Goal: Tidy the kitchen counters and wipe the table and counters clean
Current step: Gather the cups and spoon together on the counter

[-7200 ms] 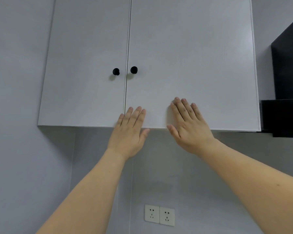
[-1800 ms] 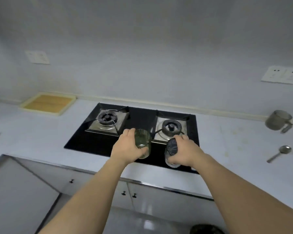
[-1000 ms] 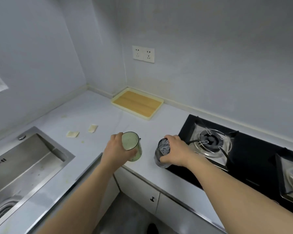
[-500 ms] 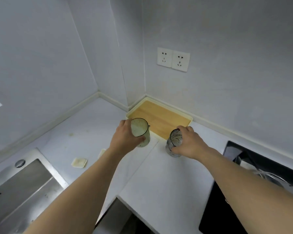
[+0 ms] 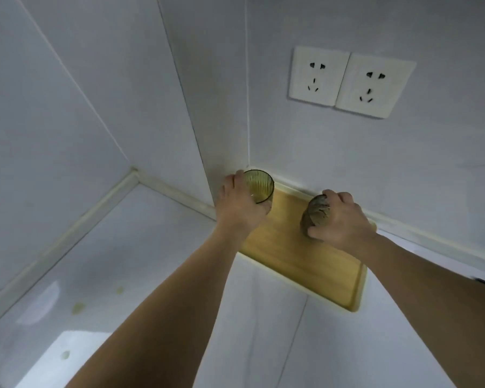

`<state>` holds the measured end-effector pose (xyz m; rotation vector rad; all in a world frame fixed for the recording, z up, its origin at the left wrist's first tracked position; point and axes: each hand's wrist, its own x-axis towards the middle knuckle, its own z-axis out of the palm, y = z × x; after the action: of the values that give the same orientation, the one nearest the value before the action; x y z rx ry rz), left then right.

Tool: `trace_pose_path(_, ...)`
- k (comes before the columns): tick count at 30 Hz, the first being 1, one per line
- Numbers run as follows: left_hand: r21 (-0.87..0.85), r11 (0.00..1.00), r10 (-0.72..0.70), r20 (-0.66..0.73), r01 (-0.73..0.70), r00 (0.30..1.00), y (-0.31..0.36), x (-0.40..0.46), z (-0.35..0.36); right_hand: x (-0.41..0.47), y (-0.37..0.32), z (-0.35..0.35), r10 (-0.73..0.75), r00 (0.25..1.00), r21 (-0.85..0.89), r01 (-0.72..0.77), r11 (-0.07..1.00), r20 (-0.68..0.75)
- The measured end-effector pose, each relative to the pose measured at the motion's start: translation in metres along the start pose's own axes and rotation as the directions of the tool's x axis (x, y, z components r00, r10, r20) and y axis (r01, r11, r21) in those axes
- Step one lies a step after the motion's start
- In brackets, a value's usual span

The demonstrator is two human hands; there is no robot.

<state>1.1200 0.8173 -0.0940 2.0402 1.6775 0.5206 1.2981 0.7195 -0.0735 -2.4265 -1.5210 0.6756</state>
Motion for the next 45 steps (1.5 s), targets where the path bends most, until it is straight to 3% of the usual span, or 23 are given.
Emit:
trace_pose_path(8, 0.035, 0.999, 0.021, 0.055, -0.023, 0.998, -0.006, 0.06, 0.038, 0.06, 0.001, 0.01, 0.042, 0.999, -0.029, -0.042, 0.999, 0.021)
trace_pose_path(16, 0.015, 0.997, 0.081, 0.031, -0.081, 0.996, -0.015, 0.066, 0.048, 0.07, 0.002, 0.016, -0.013, 0.997, -0.024, 0.015, 1.0, 0.071)
trace_pose_path(20, -0.039, 0.986, 0.16, -0.037, -0.161, 0.986, -0.007, 0.048, 0.036, 0.049, 0.009, 0.008, 0.033, 0.998, 0.023, -0.034, 0.999, 0.06)
trace_pose_path(23, 0.064, 0.96, 0.278, -0.093, -0.272, 0.956, 0.019, 0.008, 0.023, 0.004, 0.024, -0.012, 0.005, 1.0, 0.009, -0.005, 1.0, -0.006)
trace_pose_path(25, 0.119, 0.939, 0.332, -0.057, -0.323, 0.942, 0.036, -0.017, 0.019, -0.027, 0.035, -0.021, 0.001, 1.0, 0.011, 0.0, 1.0, -0.019)
trace_pose_path(29, 0.101, 0.884, 0.453, 0.055, -0.456, 0.89, 0.079, -0.084, 0.021, -0.11, 0.068, -0.039, 0.06, 0.997, 0.067, -0.057, 0.996, -0.043)
trace_pose_path(35, 0.084, 0.745, 0.638, 0.2, -0.661, 0.744, 0.165, -0.206, 0.024, -0.268, 0.148, -0.076, 0.156, 0.978, 0.094, -0.143, 0.985, -0.141)
trace_pose_path(40, -0.015, 0.618, 0.77, 0.214, -0.786, 0.602, 0.267, -0.333, 0.033, -0.421, 0.243, -0.111, 0.314, 0.904, 0.151, -0.281, 0.948, -0.291)
trace_pose_path(42, -0.095, 0.613, 0.779, 0.235, -0.784, 0.581, 0.3, -0.378, 0.043, -0.466, 0.275, -0.117, 0.367, 0.871, 0.178, -0.325, 0.929, -0.326)
trace_pose_path(45, -0.178, 0.531, 0.832, 0.294, -0.829, 0.47, 0.355, -0.458, 0.065, -0.546, 0.327, -0.125, 0.47, 0.805, 0.232, -0.41, 0.882, -0.363)
